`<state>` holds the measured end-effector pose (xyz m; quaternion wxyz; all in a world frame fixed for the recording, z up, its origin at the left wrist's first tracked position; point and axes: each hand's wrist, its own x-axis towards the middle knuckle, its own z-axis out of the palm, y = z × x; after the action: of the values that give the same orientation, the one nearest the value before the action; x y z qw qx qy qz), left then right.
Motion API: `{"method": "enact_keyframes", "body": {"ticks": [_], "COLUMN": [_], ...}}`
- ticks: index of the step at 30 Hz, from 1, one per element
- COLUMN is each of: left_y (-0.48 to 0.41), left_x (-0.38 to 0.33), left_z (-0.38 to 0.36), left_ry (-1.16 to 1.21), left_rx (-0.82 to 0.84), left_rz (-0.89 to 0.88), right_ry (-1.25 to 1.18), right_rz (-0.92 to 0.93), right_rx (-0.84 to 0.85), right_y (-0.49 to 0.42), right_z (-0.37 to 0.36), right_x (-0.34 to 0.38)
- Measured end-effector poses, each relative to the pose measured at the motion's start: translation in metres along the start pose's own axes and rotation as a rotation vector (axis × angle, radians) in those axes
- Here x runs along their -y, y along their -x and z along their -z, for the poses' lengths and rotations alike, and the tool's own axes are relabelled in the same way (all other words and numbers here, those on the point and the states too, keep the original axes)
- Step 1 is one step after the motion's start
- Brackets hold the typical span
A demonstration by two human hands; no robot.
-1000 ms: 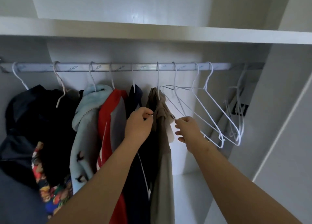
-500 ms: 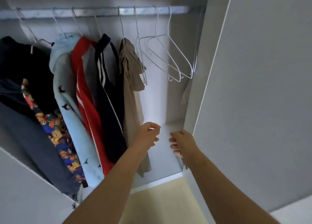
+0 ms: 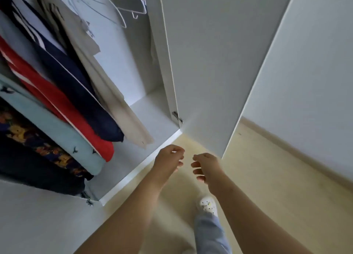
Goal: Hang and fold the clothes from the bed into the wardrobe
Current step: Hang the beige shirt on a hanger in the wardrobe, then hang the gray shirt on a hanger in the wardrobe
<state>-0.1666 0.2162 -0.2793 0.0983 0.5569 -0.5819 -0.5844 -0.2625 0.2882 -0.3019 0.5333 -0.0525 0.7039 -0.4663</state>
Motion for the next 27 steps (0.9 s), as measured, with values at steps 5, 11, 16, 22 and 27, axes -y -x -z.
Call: {"method": "enact_keyframes", "body": {"ticks": [5, 11, 16, 22, 27], "left_y": [0.055, 0.116, 0.202, 0.338, 0.424], "left_x": [0.052, 0.083, 0.11, 0.153, 0.176], "left_z": [-0.065, -0.153, -0.257, -0.39, -0.46], "left_ry": [-0.162, -0.324, -0.458, -0.56, -0.661], "left_rx": [0.193, 0.405, 0.607, 0.844, 0.961], "left_rz": [0.038, -0.02, -0.111, -0.146, -0.172], "right_ry": [-0.139, -0.357, -0.551, -0.718, -0.844], "right_rz": [-0.11, -0.165, -0.178, -0.171, -0.181], "right_rx": [-0.185, -0.398, -0.584, -0.793, -0.91], "right_y": [0.058, 0.127, 0.208, 0.316, 0.381], "right_z": [0.055, 0.133, 0.214, 0.327, 0.389], "right_x": [-0.092, -0.175, -0.252, -0.356, -0.422]}}
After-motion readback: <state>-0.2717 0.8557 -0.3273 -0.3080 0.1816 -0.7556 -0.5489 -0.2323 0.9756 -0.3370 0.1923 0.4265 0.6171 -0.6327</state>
